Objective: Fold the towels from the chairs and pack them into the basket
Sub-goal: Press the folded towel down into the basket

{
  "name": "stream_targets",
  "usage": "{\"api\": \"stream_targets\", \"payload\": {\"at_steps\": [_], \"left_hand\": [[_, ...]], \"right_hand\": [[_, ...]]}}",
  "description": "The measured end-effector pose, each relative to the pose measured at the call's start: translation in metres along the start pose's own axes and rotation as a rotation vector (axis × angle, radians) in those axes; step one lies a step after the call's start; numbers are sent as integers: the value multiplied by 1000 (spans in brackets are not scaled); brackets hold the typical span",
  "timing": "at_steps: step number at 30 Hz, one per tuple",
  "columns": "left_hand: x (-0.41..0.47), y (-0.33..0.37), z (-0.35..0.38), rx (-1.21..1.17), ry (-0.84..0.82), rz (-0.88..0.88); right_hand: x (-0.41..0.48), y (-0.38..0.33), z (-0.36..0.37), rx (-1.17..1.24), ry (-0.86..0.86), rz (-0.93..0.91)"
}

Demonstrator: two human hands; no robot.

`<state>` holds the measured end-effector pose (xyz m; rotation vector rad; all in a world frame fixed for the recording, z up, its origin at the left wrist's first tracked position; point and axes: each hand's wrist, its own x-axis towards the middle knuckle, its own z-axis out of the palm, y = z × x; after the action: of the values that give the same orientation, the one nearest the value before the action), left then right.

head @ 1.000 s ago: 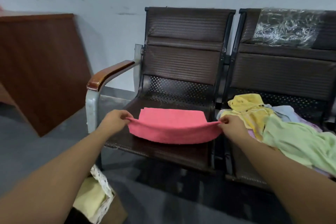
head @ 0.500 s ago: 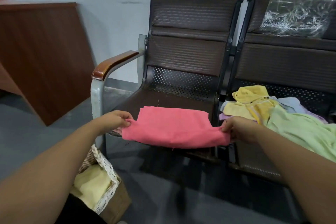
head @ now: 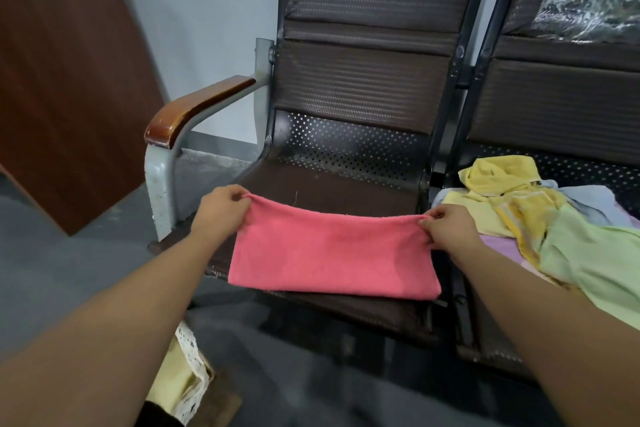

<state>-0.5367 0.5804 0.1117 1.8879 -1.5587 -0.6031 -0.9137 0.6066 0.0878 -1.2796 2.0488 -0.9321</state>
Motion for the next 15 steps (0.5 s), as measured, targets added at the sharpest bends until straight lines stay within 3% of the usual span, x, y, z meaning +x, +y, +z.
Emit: {"api": "stream_targets", "payload": {"at_steps": [6, 10, 12, 15], "left_hand": [[41, 7, 42, -250, -10, -173], [51, -3, 65, 47, 1, -77], [49, -8, 69, 197, -11, -39], [40, -13, 69, 351, -104, -136]], "right_hand": [[38, 3, 26, 138, 28, 106], [33, 2, 43, -232, 36, -52], [20, -4, 57, -337, -66, -175], [-6, -15, 87, -484, -256, -341]]}}
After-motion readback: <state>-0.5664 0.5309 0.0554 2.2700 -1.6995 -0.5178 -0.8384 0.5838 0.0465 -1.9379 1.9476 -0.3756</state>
